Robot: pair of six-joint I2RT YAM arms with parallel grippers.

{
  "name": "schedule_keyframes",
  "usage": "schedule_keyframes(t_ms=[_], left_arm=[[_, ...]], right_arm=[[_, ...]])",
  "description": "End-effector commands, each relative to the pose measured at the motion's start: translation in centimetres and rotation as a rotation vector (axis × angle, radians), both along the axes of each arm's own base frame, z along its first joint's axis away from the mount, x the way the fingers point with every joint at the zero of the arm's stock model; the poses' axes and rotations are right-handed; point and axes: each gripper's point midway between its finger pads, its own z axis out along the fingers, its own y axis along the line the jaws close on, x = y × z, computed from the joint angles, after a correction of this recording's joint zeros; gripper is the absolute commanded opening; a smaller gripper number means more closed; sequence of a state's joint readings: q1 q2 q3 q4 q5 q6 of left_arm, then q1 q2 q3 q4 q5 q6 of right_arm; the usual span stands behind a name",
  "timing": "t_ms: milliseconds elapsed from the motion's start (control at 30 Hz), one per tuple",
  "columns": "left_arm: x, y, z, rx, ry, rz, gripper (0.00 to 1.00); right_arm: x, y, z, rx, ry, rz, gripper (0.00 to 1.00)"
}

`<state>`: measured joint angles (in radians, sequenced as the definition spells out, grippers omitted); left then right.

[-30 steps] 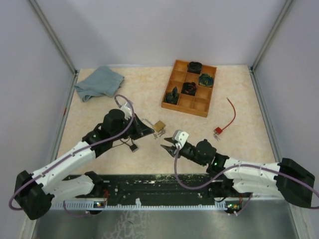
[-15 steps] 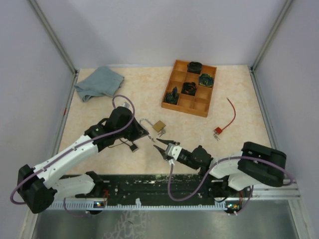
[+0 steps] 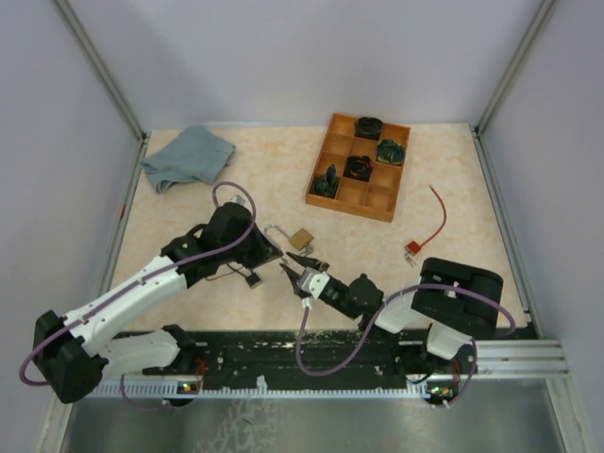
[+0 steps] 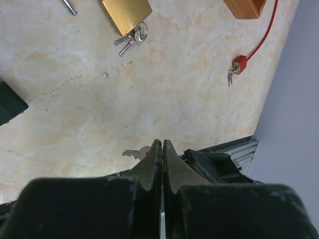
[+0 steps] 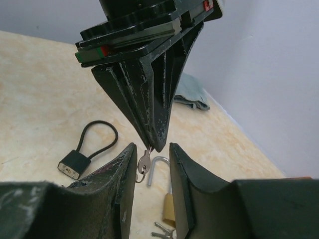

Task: Unlock with the key

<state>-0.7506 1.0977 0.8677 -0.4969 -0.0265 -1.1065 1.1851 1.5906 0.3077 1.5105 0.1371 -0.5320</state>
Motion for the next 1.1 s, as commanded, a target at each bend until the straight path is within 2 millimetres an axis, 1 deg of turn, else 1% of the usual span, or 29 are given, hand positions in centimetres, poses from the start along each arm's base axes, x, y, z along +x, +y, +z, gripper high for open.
schedule_keyframes(t_ms=[0, 100, 200, 333, 433, 533, 700, 800, 967, 1067], left_arm=[[0.1, -0.3, 0.9, -0.032, -0.014, 0.015, 0.0], [0.1, -0.2, 1.1, -0.038, -0.017, 0.02, 0.0], [0.1, -0.2, 1.2, -0.041, -0.022, 0.024, 0.0], [0.1, 0.0, 1.2, -0.042, -0.025, 0.035, 0.0], [0.2, 0.2, 1.1, -0.04, -0.029, 0.045, 0.0], [0.2, 0.2, 1.1, -0.042, -0.027, 0.047, 0.0], [0.1, 0.1, 0.8, -0.039, -0.016, 0.044, 0.0], [0.0, 0.0, 0.7, -0.04, -0.007, 0.04, 0.0], [-0.1, 0.1, 0.4, -0.038, -0.002, 0.041, 0.0], [-0.1, 0.1, 0.3, -0.041, 0.004, 0.042, 0.0]], right_arm=[[-0.2, 1.1, 2.0, 0.061, -0.016, 0.008, 0.33], [0.1, 1.3, 1.0, 0.025, 0.004, -0.005, 0.32], [0.3, 1.2, 0.7, 0.021, 0.009, -0.023, 0.31], [0.4, 1.3, -0.2, -0.02, 0.023, -0.036, 0.28], [0.3, 0.8, -0.4, -0.018, 0.023, -0.052, 0.26], [0.2, 0.5, -0.2, -0.009, 0.019, -0.061, 0.22], [0.1, 0.6, 0.7, 0.018, 0.003, -0.06, 0.22], [0.2, 0.9, 0.7, 0.01, -0.001, -0.065, 0.21], [0.6, 0.8, 0.7, 0.018, 0.002, -0.088, 0.12], [0.6, 0.9, 0.9, 0.026, 0.007, -0.091, 0.11]])
